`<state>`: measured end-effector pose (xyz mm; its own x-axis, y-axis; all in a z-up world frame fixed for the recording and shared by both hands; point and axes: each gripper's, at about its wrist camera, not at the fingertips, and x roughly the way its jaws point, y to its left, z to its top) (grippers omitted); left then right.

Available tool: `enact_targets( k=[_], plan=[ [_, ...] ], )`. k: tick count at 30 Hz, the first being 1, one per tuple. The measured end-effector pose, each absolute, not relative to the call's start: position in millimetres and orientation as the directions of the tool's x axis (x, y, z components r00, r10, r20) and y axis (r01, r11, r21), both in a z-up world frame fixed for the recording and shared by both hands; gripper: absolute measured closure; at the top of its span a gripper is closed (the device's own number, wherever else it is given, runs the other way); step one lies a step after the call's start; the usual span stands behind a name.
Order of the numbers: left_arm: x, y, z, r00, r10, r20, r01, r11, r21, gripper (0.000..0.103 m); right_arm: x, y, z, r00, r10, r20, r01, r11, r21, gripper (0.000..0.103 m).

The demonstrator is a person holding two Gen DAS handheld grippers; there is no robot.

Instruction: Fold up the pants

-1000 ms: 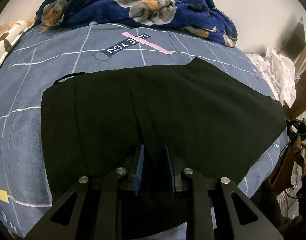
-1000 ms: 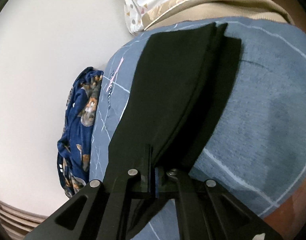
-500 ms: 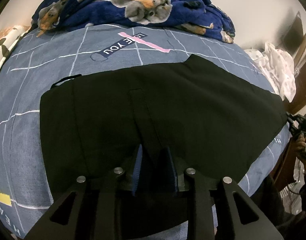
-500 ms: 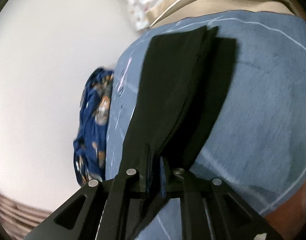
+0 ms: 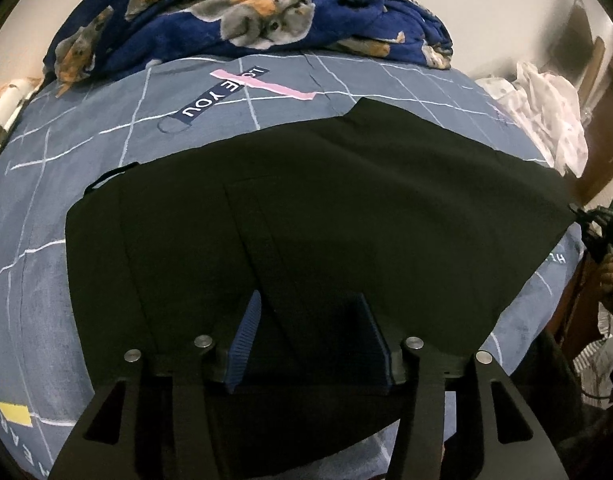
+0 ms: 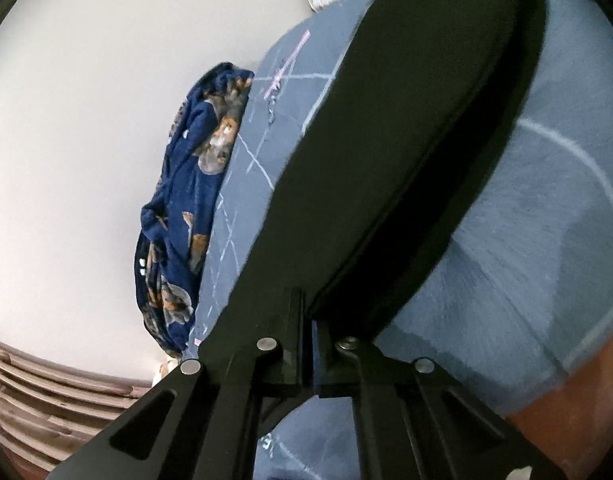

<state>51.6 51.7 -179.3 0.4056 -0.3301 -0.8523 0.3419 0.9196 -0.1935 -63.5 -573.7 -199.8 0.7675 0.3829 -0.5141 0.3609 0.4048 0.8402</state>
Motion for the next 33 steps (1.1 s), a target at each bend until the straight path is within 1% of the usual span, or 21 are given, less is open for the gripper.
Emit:
enact_targets(
  k=[2, 3, 4, 6, 7, 9, 12, 16, 19, 22, 23, 24, 25, 26, 27, 28, 29, 33],
  plan=[
    [51.8, 53.9, -179.8, 0.405, -0.339, -0.849, 0.346, 0.916, -0.201, 0.051, -65.7, -575.6, -202.8, 0.756, 0.384, -0.53, 0.375, 0.409, 0.832, 0.1],
    [51.6, 53.5, -180.0, 0.405, -0.339, -0.849, 0.351, 0.915, -0.198, 0.05, -65.4, -578.0, -210.9, 0.742, 0.384, -0.55, 0.397, 0.41, 0.821, 0.1],
    [50.8, 52.4, -179.9, 0.406, -0.335, -0.85, 0.358, 0.914, -0.19, 0.05, -66.0, -580.4, -219.5, 0.738, 0.393, -0.549, 0.406, 0.391, 0.826, 0.101],
    [49.9, 49.0, -180.0, 0.41, -0.325, -0.852, 0.363, 0.915, -0.174, 0.049, -66.2, -585.5, -229.1, 0.765, 0.416, -0.493, 0.379, 0.329, 0.865, 0.101],
    [48.8, 47.8, -180.1, 0.413, -0.319, -0.853, 0.367, 0.915, -0.165, 0.048, -67.3, -587.8, -229.0, 0.772, 0.41, -0.485, 0.374, 0.323, 0.869, 0.101],
    [48.6, 45.5, -180.7, 0.411, -0.32, -0.854, 0.374, 0.913, -0.162, 0.044, -71.2, -594.0, -229.6, 0.79, 0.411, -0.455, 0.357, 0.294, 0.886, 0.1],
    [47.9, 43.8, -181.1, 0.41, -0.323, -0.853, 0.379, 0.911, -0.163, 0.04, -70.3, -596.7, -228.2, 0.779, 0.427, -0.46, 0.36, 0.297, 0.884, 0.1],
    [47.1, 41.0, -181.3, 0.413, -0.319, -0.853, 0.388, 0.909, -0.152, 0.037, -67.5, -594.1, -225.0, 0.76, 0.407, -0.507, 0.393, 0.334, 0.857, 0.102],
    [46.4, 40.5, -182.0, 0.417, -0.323, -0.85, 0.397, 0.906, -0.149, 0.036, -67.4, -594.1, -225.2, 0.76, 0.4, -0.512, 0.401, 0.331, 0.854, 0.102],
    [45.8, 42.4, -182.2, 0.42, -0.331, -0.845, 0.399, 0.903, -0.155, 0.036, -70.4, -596.5, -229.1, 0.771, 0.412, -0.486, 0.406, 0.269, 0.873, 0.102],
    [45.6, 42.8, -181.6, 0.421, -0.331, -0.845, 0.397, 0.904, -0.156, 0.036, -71.4, -595.2, -227.2, 0.771, 0.41, -0.487, 0.405, 0.276, 0.872, 0.096],
    [45.5, 43.6, -180.3, 0.425, -0.327, -0.844, 0.389, 0.908, -0.156, 0.036, -71.4, -592.5, -221.5, 0.77, 0.405, -0.493, 0.402, 0.293, 0.868, 0.093],
    [45.3, 44.3, -178.8, 0.43, -0.325, -0.842, 0.38, 0.911, -0.158, 0.036, -69.9, -588.0, -215.8, 0.766, 0.403, -0.5, 0.4, 0.31, 0.862, 0.086],
    [44.3, 46.6, -176.0, 0.438, -0.331, -0.836, 0.369, 0.914, -0.169, 0.036, -68.2, -582.1, -210.2, 0.76, 0.415, -0.5, 0.39, 0.324, 0.862, 0.075],
    [42.7, 49.6, -172.3, 0.446, -0.347, -0.825, 0.362, 0.913, -0.188, 0.036, -67.0, -576.3, -205.6, 0.757, 0.428, -0.494, 0.375, 0.335, 0.864, 0.07],
    [40.7, 52.5, -168.1, 0.457, -0.362, -0.812, 0.356, 0.911, -0.206, 0.036, -65.9, -569.2, -201.4, 0.752, 0.439, -0.492, 0.363, 0.348, 0.865, 0.062],
    [39.2, 54.3, -164.2, 0.467, -0.37, -0.804, 0.353, 0.911, -0.214, 0.036, -63.4, -559.5, -198.8, 0.741, 0.456, -0.494, 0.352, 0.363, 0.863, 0.06],
    [34.1, 64.1, -152.6, 0.48, -0.379, -0.791, 0.33, 0.914, -0.238, 0.036, -56.0, -524.9, -209.4, 0.701, 0.54, -0.467, 0.325, 0.342, 0.882, 0.061]
  ],
)
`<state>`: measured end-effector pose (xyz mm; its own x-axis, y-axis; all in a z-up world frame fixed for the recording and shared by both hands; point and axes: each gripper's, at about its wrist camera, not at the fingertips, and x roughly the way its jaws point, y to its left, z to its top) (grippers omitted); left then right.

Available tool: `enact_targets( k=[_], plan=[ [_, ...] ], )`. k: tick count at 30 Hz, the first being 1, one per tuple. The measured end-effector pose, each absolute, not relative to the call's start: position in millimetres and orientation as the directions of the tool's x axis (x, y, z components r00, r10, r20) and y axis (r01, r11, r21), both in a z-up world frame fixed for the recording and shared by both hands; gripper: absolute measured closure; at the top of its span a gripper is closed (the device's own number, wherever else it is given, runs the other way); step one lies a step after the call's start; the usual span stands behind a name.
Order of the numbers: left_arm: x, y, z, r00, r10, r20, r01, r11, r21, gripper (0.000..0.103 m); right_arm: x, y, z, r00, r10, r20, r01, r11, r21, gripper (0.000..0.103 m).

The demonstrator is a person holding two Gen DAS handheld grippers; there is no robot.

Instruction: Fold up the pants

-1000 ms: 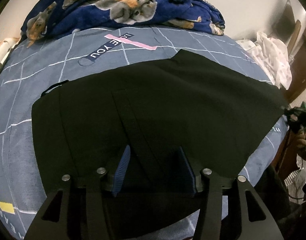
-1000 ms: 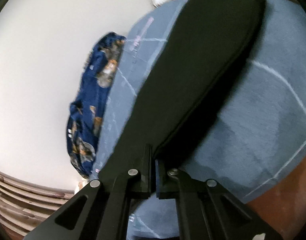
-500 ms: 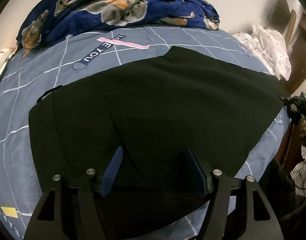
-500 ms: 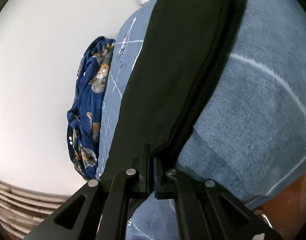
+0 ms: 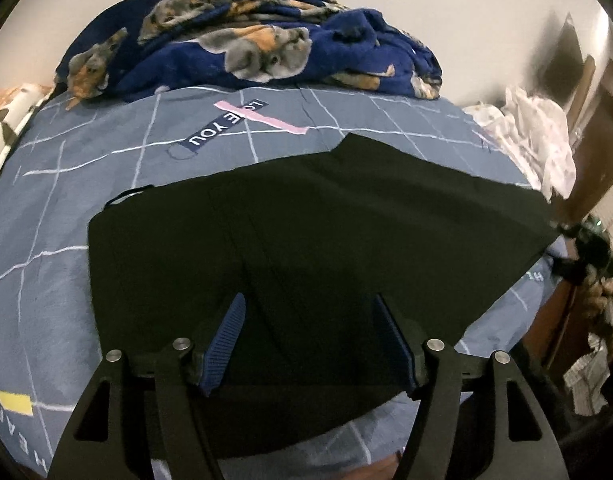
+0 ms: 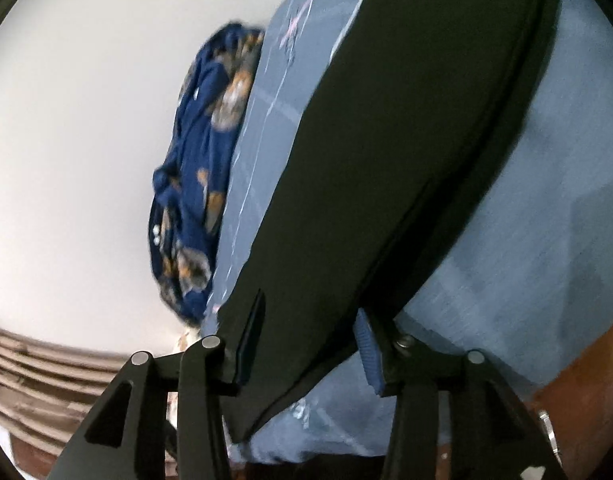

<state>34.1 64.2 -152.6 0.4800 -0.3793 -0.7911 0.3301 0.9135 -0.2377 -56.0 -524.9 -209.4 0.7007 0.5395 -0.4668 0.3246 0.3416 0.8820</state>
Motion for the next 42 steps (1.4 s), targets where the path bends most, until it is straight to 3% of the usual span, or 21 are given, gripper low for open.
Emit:
enact_targets(
  k=[1, 2, 4, 8, 11, 15, 18, 19, 20, 24, 26, 27, 30, 33, 36, 37, 38, 39, 42],
  plan=[
    [32.8, 68.6, -150.0, 0.483, -0.381, -0.788, 0.32, 0.915, -0.246, 0.036, -53.9, -516.2, -212.2, 0.688, 0.555, -0.468, 0.322, 0.344, 0.882, 0.068],
    [31.9, 72.3, -147.7, 0.488, -0.381, -0.786, 0.312, 0.916, -0.25, 0.036, -52.3, -506.4, -214.2, 0.676, 0.565, -0.473, 0.319, 0.355, 0.879, 0.082],
    [29.1, 82.3, -142.7, 0.503, -0.372, -0.78, 0.292, 0.923, -0.252, 0.036, -50.1, -492.7, -217.1, 0.647, 0.571, -0.505, 0.328, 0.389, 0.861, 0.095],
    [22.9, 112.4, -133.6, 0.54, -0.33, -0.774, 0.236, 0.942, -0.237, 0.036, -58.4, -486.2, -219.7, 0.642, 0.543, -0.541, 0.355, 0.415, 0.838, 0.099],
    [18.8, 140.7, -128.2, 0.565, -0.304, -0.767, 0.175, 0.953, -0.248, 0.036, -62.3, -485.0, -221.6, 0.638, 0.541, -0.548, 0.358, 0.422, 0.833, 0.098],
    [14.8, 178.4, -127.1, 0.553, -0.276, -0.786, 0.091, 0.958, -0.272, 0.036, -61.9, -492.0, -222.5, 0.663, 0.555, -0.503, 0.368, 0.343, 0.864, 0.089],
    [7.4, 207.5, -132.3, 0.511, -0.34, -0.79, 0.052, 0.929, -0.366, 0.036, -57.4, -479.9, -212.1, 0.66, 0.578, -0.48, 0.312, 0.37, 0.875, 0.07],
    [3.1, 216.0, -134.5, 0.503, -0.349, -0.791, 0.045, 0.924, -0.379, 0.036, -56.2, -475.9, -209.5, 0.664, 0.591, -0.459, 0.29, 0.362, 0.886, 0.057],
    [-1.0, 219.6, -135.5, 0.498, -0.352, -0.793, 0.048, 0.924, -0.38, 0.036, -54.6, -472.1, -207.5, 0.668, 0.602, -0.437, 0.27, 0.351, 0.897, 0.053],
    [-15.3, 220.1, -143.5, 0.449, -0.394, -0.802, 0.108, 0.915, -0.389, 0.041, -47.7, -463.8, -208.2, 0.662, 0.614, -0.431, 0.255, 0.356, 0.899, 0.056],
    [-18.0, 210.0, -151.9, 0.385, -0.428, -0.817, 0.146, 0.903, -0.404, 0.049, -45.3, -461.0, -209.6, 0.652, 0.603, -0.459, 0.263, 0.388, 0.883, 0.084],
    [-18.2, 204.6, -158.3, 0.343, -0.443, -0.828, 0.16, 0.896, -0.413, 0.049, -44.3, -459.2, -211.2, 0.642, 0.599, -0.478, 0.272, 0.405, 0.873, 0.089],
    [-16.1, 197.3, -170.7, 0.307, -0.457, -0.835, 0.145, 0.889, -0.434, 0.049, -45.4, -458.2, -217.3, 0.633, 0.597, -0.493, 0.285, 0.412, 0.866, 0.089],
    [-10.9, 201.0, -179.1, 0.29, -0.541, -0.79, 0.073, 0.835, -0.545, 0.049, -44.3, -458.3, -217.5, 0.633, 0.6, -0.489, 0.28, 0.411, 0.867, 0.089],
    [-4.0, 196.2, -183.0, 0.291, -0.541, -0.789, 0.048, 0.832, -0.553, 0.05, -44.4, -459.3, -219.1, 0.631, 0.604, -0.487, 0.285, 0.404, 0.87, 0.089],
    [-2.3, 193.6, -182.9, 0.298, -0.543, -0.785, 0.046, 0.83, -0.556, 0.055, -44.6, -459.2, -219.6, 0.631, 0.605, -0.486, 0.288, 0.399, 0.871, 0.089],
    [-0.5, 190.6, -182.4, 0.302, -0.516, -0.802, 0.048, 0.848, -0.528, 0.069, -45.2, -459.6, -221.6, 0.629, 0.608, -0.485, 0.295, 0.39, 0.872, 0.089],
    [2.6, 188.1, -181.4, 0.308, -0.487, -0.817, 0.056, 0.867, -0.496, 0.077, -46.1, -460.4, -222.7, 0.63, 0.61, -0.48, 0.296, 0.384, 0.875, 0.089],
    [5.0, 188.5, -171.0, 0.347, -0.467, -0.813, 0.034, 0.873, -0.487, 0.082, -47.5, -461.2, -222.9, 0.629, 0.614, -0.477, 0.294, 0.38, 0.877, 0.089]
  ],
)
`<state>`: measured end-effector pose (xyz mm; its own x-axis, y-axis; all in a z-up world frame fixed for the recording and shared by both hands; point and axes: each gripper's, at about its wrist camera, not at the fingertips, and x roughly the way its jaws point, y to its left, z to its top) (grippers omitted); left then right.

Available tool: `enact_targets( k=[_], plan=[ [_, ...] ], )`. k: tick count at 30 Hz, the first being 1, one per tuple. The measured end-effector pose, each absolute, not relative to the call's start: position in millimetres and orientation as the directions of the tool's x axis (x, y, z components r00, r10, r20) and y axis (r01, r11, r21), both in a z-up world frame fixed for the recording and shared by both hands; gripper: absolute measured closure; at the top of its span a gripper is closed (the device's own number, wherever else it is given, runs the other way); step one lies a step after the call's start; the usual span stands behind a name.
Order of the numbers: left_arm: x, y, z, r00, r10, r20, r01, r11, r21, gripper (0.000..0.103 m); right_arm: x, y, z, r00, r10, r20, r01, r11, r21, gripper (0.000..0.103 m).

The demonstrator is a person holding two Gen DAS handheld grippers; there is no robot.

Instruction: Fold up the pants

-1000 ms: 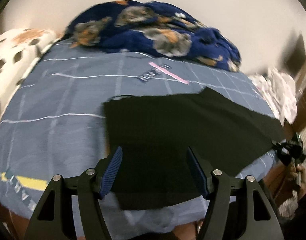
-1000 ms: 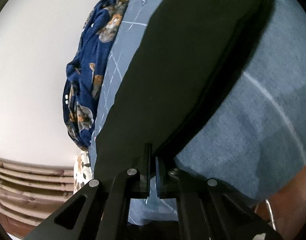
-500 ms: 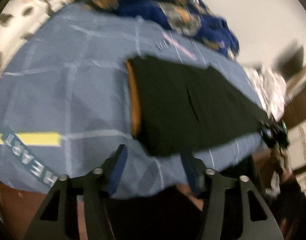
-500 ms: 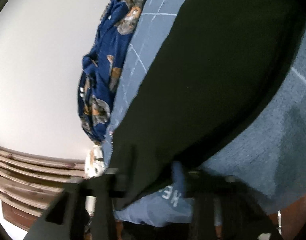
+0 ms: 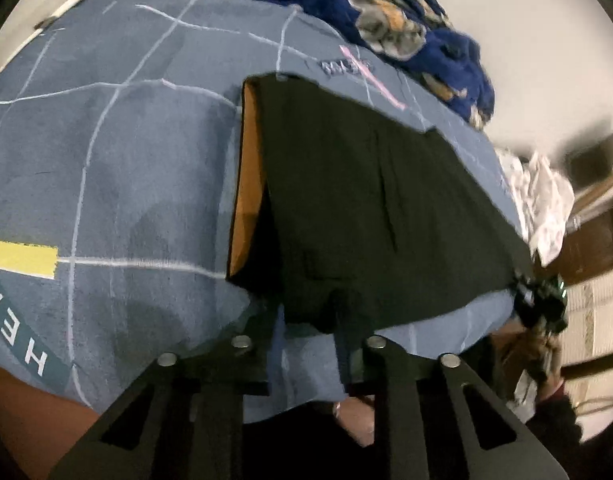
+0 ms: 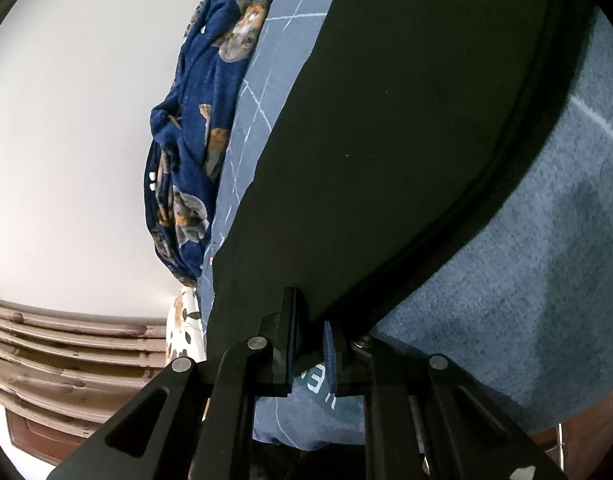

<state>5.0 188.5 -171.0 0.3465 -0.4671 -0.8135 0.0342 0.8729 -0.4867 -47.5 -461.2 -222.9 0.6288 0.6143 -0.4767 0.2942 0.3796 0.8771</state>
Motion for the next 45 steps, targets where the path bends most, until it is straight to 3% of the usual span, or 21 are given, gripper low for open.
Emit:
enact_targets(
  k=[6, 8, 12, 19, 22, 26, 30, 32, 34, 37, 40, 45],
  plan=[
    [12.7, 174.3, -103.1, 0.548, -0.4, -0.735, 0.122, 0.907, -0.403, 0.084, -49.1, -458.0, -225.7, 0.633, 0.61, -0.477, 0.291, 0.384, 0.876, 0.092],
    [24.5, 177.0, -113.2, 0.542, -0.355, -0.761, 0.12, 0.93, -0.348, 0.084, -49.2, -457.8, -225.3, 0.631, 0.61, -0.479, 0.287, 0.39, 0.875, 0.092],
    [26.1, 191.0, -158.2, 0.466, -0.341, -0.816, 0.053, 0.932, -0.359, 0.087, -50.1, -455.3, -227.1, 0.621, 0.625, -0.472, 0.277, 0.389, 0.879, 0.092],
    [10.8, 190.7, -158.2, 0.5, -0.341, -0.796, 0.038, 0.927, -0.374, 0.087, -47.4, -451.0, -231.4, 0.618, 0.636, -0.463, 0.266, 0.385, 0.884, 0.092],
    [10.6, 182.6, -149.8, 0.533, -0.302, -0.79, 0.071, 0.947, -0.314, 0.087, -46.6, -449.7, -232.0, 0.623, 0.63, -0.464, 0.273, 0.381, 0.883, 0.096],
    [13.4, 195.6, -160.4, 0.497, -0.359, -0.79, 0.008, 0.912, -0.41, 0.087, -42.8, -450.7, -233.0, 0.621, 0.637, -0.456, 0.283, 0.36, 0.889, 0.099],
    [12.1, 198.9, -163.3, 0.479, -0.371, -0.796, -0.003, 0.906, -0.424, 0.087, -38.1, -442.1, -230.6, 0.556, 0.725, -0.406, 0.262, 0.31, 0.914, 0.082],
    [12.4, 196.4, -162.3, 0.478, -0.364, -0.8, 0.006, 0.912, -0.411, 0.087, -39.3, -429.5, -228.2, 0.505, 0.781, -0.367, 0.253, 0.272, 0.928, 0.065],
    [12.8, 193.8, -160.7, 0.481, -0.365, -0.797, 0.019, 0.913, -0.407, 0.087, -37.7, -403.5, -219.7, 0.406, 0.849, -0.338, 0.226, 0.265, 0.937, 0.055],
    [13.5, 195.0, -163.0, 0.481, -0.377, -0.792, 0.02, 0.907, -0.42, 0.087, -31.7, -348.9, -190.6, 0.262, 0.896, -0.359, 0.12, 0.339, 0.933, 0.054],
    [12.4, 199.0, -168.3, 0.482, -0.395, -0.782, 0.008, 0.894, -0.447, 0.087, -3.4, -282.1, -142.7, 0.191, 0.878, -0.439, -0.082, 0.46, 0.884, 0.054],
    [10.8, 199.2, -172.0, 0.483, -0.394, -0.782, -0.001, 0.893, -0.451, 0.087, 72.4, -129.7, -81.8, 0.177, 0.75, -0.637, -0.516, 0.622, 0.589, 0.054]
  ],
)
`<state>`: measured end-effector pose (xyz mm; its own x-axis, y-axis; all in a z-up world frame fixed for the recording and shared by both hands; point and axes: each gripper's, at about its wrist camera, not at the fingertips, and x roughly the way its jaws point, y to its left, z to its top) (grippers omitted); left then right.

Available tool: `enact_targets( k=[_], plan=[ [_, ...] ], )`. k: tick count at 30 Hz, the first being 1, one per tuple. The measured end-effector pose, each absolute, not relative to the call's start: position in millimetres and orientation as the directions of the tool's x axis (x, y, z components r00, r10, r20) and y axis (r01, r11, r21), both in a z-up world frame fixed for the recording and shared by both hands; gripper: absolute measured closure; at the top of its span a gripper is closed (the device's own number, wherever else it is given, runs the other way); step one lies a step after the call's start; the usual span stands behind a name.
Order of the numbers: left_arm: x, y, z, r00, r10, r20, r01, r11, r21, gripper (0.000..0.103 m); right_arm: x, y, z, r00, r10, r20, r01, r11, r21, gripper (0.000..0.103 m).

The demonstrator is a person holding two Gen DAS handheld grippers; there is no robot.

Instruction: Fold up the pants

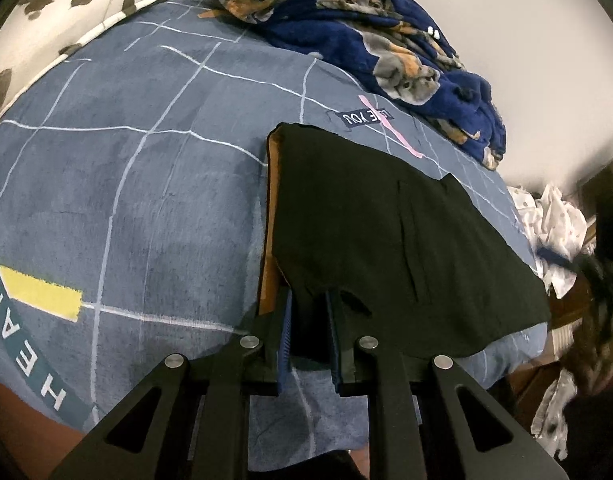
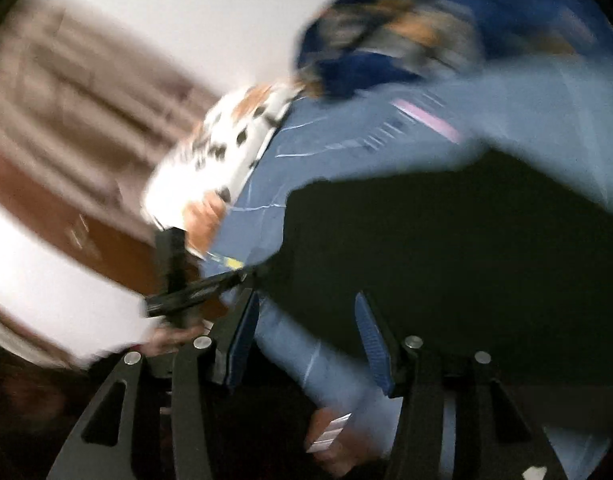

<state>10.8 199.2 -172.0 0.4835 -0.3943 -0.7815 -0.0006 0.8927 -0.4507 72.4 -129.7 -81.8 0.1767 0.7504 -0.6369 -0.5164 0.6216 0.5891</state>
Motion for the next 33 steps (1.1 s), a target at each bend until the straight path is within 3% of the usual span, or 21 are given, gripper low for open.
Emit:
enact_targets(
  k=[5, 8, 17, 19, 20, 21, 23, 29, 33],
  plan=[
    [7.1, 195.6, -171.4, 0.494, -0.372, -0.786, 0.018, 0.908, -0.418, 0.085, 113.1, -0.3, -97.5, 0.215, 0.589, -0.779, -0.743, 0.616, 0.261, 0.056],
    [7.4, 196.2, -171.5, 0.492, -0.374, -0.786, 0.025, 0.908, -0.417, 0.084, 119.9, 42.5, -111.5, 0.279, 0.528, -0.802, -0.793, 0.597, 0.117, 0.057],
    [9.4, 202.4, -174.5, 0.488, -0.413, -0.769, 0.002, 0.882, -0.472, 0.083, 142.4, 102.9, -147.8, 0.299, 0.422, -0.856, -0.872, 0.486, -0.065, 0.06],
    [9.2, 203.7, -174.4, 0.491, -0.397, -0.776, -0.005, 0.889, -0.458, 0.072, 139.2, 110.2, -157.2, 0.353, 0.378, -0.856, -0.875, 0.458, -0.159, 0.066],
    [9.2, 205.6, -174.3, 0.491, -0.369, -0.789, -0.018, 0.901, -0.433, 0.06, 138.7, 110.2, -157.9, 0.368, 0.379, -0.849, -0.87, 0.462, -0.171, 0.073],
    [10.3, 207.9, -174.3, 0.489, -0.361, -0.794, -0.025, 0.904, -0.426, 0.054, 140.8, 110.0, -159.4, 0.386, 0.38, -0.841, -0.858, 0.483, -0.175, 0.075],
    [10.1, 216.2, -174.4, 0.494, -0.362, -0.79, -0.042, 0.898, -0.438, 0.054, 149.7, 101.7, -158.9, 0.387, 0.411, -0.825, -0.837, 0.532, -0.127, 0.082],
    [6.1, 246.3, -171.3, 0.514, -0.31, -0.8, -0.12, 0.897, -0.425, 0.054, 166.2, 85.4, -163.9, 0.364, 0.496, -0.788, -0.78, 0.625, 0.033, 0.083],
    [1.3, 251.3, -158.0, 0.548, -0.293, -0.784, -0.09, 0.911, -0.403, 0.054, 174.2, 79.3, -167.8, 0.363, 0.53, -0.767, -0.745, 0.659, 0.103, 0.081]
  ],
)
